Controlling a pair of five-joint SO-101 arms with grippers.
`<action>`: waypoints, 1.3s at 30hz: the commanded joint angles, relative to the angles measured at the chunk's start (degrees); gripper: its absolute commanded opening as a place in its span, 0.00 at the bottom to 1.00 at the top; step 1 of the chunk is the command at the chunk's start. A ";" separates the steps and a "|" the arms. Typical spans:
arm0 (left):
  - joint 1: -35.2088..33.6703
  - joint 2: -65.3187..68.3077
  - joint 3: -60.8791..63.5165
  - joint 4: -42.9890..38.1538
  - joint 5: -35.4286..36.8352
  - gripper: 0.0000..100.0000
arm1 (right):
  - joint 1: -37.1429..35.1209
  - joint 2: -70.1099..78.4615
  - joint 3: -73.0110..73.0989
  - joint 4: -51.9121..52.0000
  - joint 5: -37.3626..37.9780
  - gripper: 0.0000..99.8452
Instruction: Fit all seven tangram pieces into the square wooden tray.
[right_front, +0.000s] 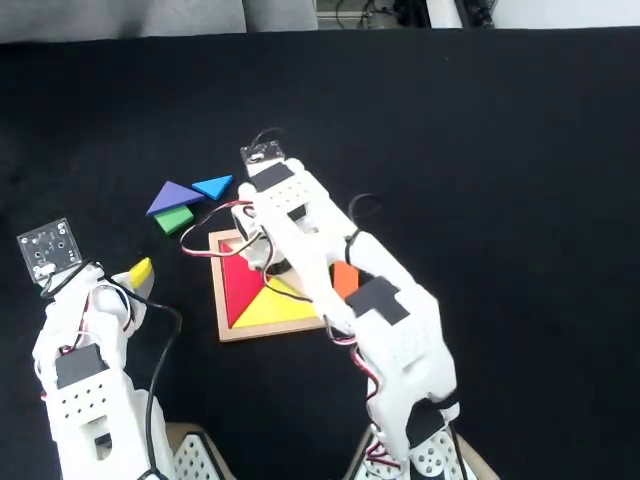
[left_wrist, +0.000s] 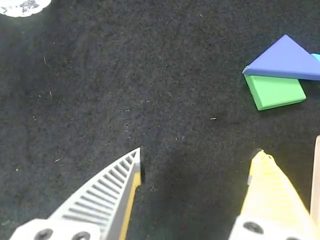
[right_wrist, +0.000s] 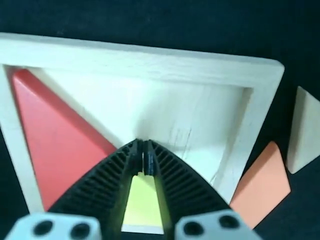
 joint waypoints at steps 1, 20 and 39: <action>0.75 0.09 -0.75 -0.35 0.44 0.34 | -3.16 -0.13 -1.54 1.14 -0.09 0.01; 0.84 0.09 -0.75 -0.35 0.44 0.34 | -2.90 -0.22 -4.00 3.69 -0.09 0.01; 0.84 0.09 -0.66 -0.35 0.44 0.34 | -3.69 -10.68 9.27 -4.57 3.87 0.01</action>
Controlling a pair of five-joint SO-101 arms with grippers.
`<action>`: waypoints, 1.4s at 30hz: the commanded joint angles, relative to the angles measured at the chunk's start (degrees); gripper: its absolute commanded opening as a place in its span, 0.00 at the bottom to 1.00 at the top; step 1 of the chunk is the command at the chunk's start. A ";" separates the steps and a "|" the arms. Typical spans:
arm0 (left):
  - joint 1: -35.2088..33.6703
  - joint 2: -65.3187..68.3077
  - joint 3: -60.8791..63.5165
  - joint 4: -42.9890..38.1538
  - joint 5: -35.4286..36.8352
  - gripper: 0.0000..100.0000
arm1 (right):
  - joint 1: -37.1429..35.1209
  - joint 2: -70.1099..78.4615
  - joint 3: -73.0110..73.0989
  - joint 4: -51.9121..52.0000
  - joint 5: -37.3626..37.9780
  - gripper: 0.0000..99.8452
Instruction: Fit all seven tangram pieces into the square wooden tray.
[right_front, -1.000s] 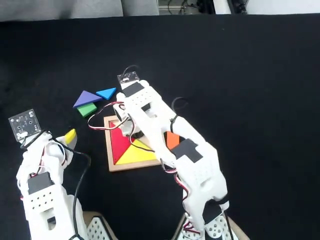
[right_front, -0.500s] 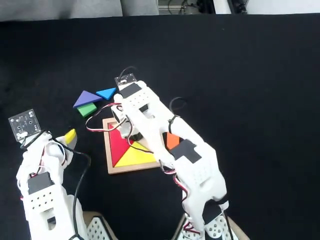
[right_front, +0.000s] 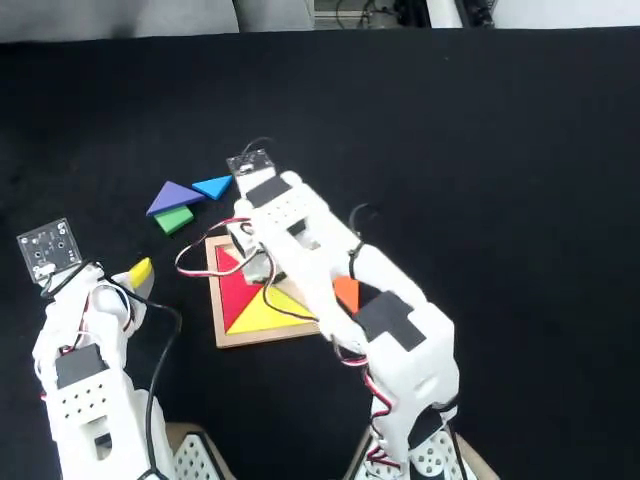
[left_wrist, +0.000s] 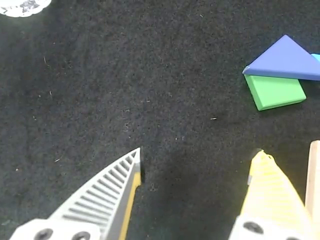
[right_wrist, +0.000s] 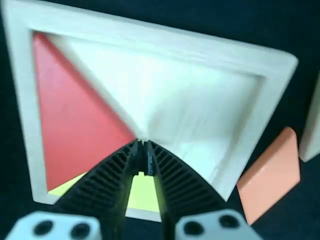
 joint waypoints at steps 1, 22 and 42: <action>0.84 0.09 -0.66 -0.35 0.44 0.34 | -1.14 -1.63 -0.13 -1.14 0.70 0.01; 0.84 0.09 -0.66 -0.35 0.44 0.34 | 4.84 -5.23 -2.24 -2.64 5.89 0.01; 0.84 0.09 -0.75 -0.35 0.44 0.34 | -2.37 -0.84 -3.30 -2.29 8.26 0.01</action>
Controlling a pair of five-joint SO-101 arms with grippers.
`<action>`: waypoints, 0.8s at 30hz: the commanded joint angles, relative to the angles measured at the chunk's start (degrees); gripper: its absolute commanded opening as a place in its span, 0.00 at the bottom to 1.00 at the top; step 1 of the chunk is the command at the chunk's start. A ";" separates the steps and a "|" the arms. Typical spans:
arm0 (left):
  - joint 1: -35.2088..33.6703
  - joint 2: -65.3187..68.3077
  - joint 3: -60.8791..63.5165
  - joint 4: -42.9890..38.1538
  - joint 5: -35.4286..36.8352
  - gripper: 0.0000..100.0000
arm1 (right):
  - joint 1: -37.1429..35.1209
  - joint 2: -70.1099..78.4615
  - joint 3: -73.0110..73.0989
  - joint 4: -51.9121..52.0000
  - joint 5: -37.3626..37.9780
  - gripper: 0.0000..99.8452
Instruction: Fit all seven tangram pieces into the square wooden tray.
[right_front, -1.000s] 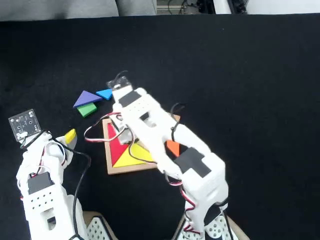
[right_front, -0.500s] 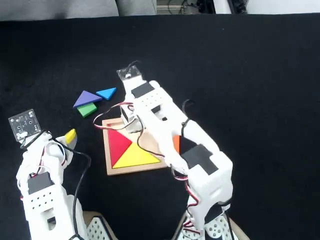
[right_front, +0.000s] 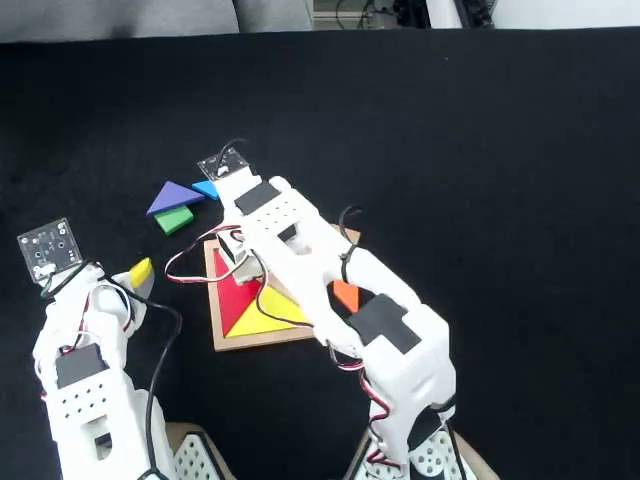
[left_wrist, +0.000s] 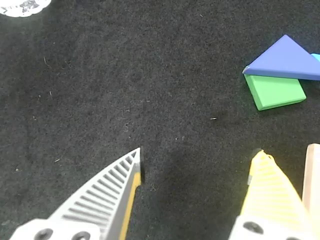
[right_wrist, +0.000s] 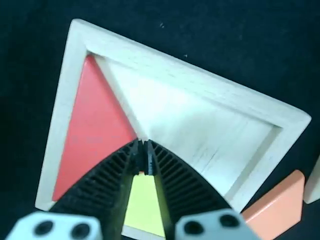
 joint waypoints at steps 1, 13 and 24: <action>0.84 0.09 -0.75 -0.35 0.44 0.34 | 0.35 -1.71 -4.09 4.48 0.70 0.01; 0.84 0.09 -0.75 -0.35 0.44 0.34 | 18.11 -5.67 -3.12 -4.13 6.33 0.02; 0.84 0.09 -0.75 -0.35 0.44 0.34 | 15.30 3.65 -11.03 3.16 7.30 0.17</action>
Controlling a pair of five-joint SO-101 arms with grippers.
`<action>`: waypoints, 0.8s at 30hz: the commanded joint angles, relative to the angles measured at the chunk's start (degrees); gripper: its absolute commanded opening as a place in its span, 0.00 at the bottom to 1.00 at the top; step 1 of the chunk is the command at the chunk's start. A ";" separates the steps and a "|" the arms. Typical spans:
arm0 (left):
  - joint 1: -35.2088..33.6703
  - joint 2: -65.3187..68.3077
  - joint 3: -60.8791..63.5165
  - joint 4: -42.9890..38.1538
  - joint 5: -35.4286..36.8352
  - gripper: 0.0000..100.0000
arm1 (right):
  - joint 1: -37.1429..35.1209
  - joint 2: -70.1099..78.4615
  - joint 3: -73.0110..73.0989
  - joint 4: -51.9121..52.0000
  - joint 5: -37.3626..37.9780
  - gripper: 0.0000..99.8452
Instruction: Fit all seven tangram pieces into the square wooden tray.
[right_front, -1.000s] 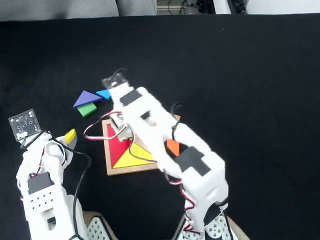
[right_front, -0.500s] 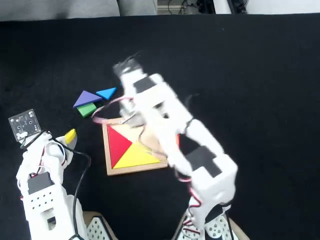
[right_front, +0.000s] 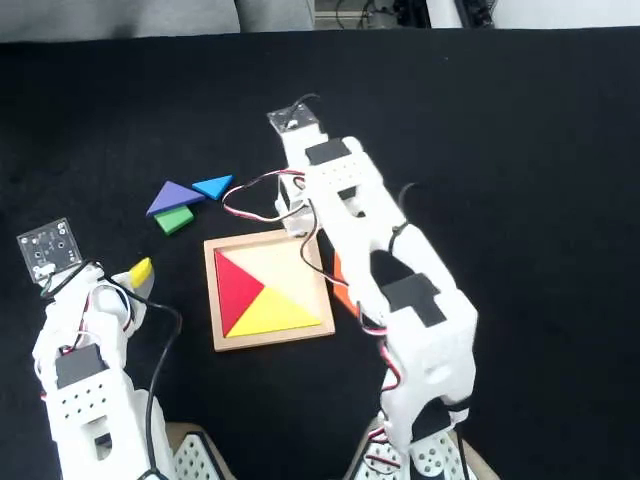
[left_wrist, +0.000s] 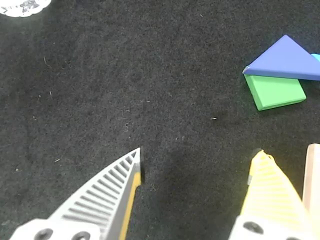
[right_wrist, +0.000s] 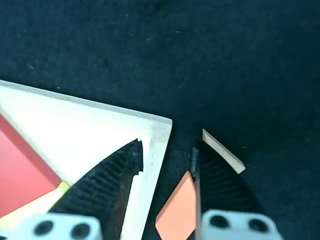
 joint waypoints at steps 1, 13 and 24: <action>0.84 0.09 -0.75 -0.35 0.44 0.34 | -0.79 1.89 -4.53 0.70 0.00 0.17; 0.84 0.09 -0.92 -0.35 0.44 0.34 | -0.88 7.60 -9.54 2.99 -0.26 0.08; 0.75 0.09 -0.92 -0.35 0.44 0.34 | -1.23 6.64 -11.56 7.65 -0.18 0.08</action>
